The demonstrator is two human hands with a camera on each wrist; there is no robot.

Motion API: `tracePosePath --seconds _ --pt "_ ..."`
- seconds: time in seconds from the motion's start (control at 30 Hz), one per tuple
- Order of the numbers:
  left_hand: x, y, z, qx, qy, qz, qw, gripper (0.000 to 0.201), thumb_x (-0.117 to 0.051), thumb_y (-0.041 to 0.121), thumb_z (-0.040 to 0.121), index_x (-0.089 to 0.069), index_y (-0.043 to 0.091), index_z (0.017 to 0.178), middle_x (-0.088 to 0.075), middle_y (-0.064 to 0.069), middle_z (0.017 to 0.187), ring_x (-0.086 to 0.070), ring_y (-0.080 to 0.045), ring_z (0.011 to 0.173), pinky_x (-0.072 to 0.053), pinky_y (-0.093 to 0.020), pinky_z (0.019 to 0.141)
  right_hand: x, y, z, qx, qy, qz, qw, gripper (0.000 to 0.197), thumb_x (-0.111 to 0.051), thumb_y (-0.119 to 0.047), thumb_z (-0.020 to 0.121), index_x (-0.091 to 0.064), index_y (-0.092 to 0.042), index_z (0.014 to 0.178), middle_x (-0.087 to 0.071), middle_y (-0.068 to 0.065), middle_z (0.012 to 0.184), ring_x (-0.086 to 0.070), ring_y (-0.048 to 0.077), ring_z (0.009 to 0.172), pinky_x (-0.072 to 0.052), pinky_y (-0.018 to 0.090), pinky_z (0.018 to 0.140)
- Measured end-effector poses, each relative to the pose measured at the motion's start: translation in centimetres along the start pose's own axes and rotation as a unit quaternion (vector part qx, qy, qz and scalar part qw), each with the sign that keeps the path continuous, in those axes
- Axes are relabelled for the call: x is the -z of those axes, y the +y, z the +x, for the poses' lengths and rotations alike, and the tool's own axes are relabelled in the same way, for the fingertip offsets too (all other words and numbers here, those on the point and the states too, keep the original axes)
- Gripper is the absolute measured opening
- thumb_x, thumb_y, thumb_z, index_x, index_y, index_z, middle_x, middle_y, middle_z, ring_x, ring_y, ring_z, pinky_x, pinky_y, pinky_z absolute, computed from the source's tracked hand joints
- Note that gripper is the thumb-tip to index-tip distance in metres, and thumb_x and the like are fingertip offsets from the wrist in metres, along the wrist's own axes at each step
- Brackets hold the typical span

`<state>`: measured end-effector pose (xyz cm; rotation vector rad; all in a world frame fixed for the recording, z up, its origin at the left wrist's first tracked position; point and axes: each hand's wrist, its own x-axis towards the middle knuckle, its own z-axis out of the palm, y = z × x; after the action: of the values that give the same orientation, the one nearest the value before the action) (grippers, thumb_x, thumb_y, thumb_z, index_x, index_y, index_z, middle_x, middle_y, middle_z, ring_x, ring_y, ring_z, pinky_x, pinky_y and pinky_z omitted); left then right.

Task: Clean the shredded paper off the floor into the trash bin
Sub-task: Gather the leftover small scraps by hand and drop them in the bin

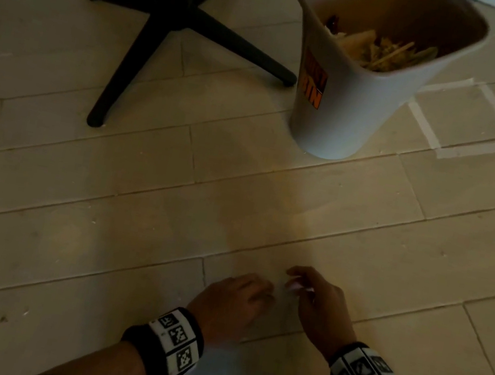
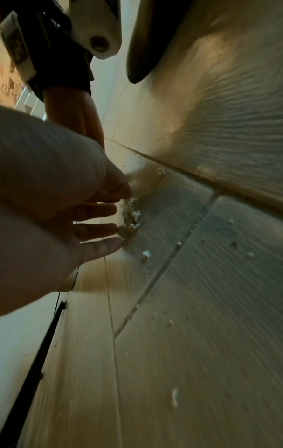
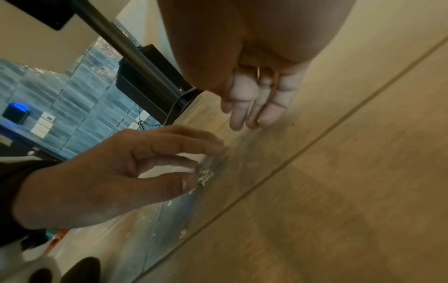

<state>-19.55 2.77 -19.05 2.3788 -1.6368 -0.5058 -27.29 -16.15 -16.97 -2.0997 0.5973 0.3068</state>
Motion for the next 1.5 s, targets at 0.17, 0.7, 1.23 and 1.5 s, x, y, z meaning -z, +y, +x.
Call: tracePosePath --seconds 0.17,0.7,1.23,1.5 --pt "0.0 -0.2 -0.1 -0.004 -0.006 0.003 1.0 0.046 -0.073 0.029 0.072 -0.063 0.021 0.116 -0.059 0.0 0.126 -0.057 -0.023 0.112 -0.057 -0.033 0.081 0.2 -0.4 0.2 -0.014 -0.057 -0.024 0.998 0.042 -0.039 0.0 0.091 -0.055 -0.032 0.113 -0.07 -0.011 0.089 -0.059 0.005 0.075 -0.046 0.027 0.071" --pt "-0.6 -1.4 -1.4 -0.054 0.003 0.025 0.998 0.025 -0.088 0.019 0.063 -0.07 0.021 0.08 -0.062 0.006 0.078 -0.058 -0.008 0.066 -0.047 -0.021 0.041 0.6 -0.5 -0.2 -0.015 -0.009 -0.02 1.0 0.022 -0.066 -0.03 0.089 -0.058 -0.033 0.109 -0.06 -0.009 0.079 -0.057 0.009 0.079 -0.045 0.029 0.075" --pt "10.9 -3.2 2.0 0.293 0.154 -0.352 0.876 0.017 -0.08 0.009 0.075 -0.076 0.025 0.075 -0.073 0.013 0.072 -0.065 0.008 0.067 -0.05 -0.01 0.068 1.8 0.7 -0.3 0.003 0.024 0.01 1.0 0.016 -0.067 -0.023 0.088 -0.062 -0.034 0.099 -0.062 -0.009 0.081 -0.056 -0.001 0.073 -0.04 0.014 0.064" --pt "31.5 -1.6 9.3 0.158 0.457 -0.318 0.816 0.014 -0.075 0.013 0.081 -0.076 0.015 0.094 -0.074 0.006 0.085 -0.07 -0.004 0.082 -0.055 -0.019 0.079 3.1 -0.9 -0.3 0.024 0.016 0.018 0.999 0.015 -0.064 -0.017 0.086 -0.062 -0.031 0.092 -0.058 -0.008 0.077 -0.055 0.003 0.07 -0.041 0.015 0.064"
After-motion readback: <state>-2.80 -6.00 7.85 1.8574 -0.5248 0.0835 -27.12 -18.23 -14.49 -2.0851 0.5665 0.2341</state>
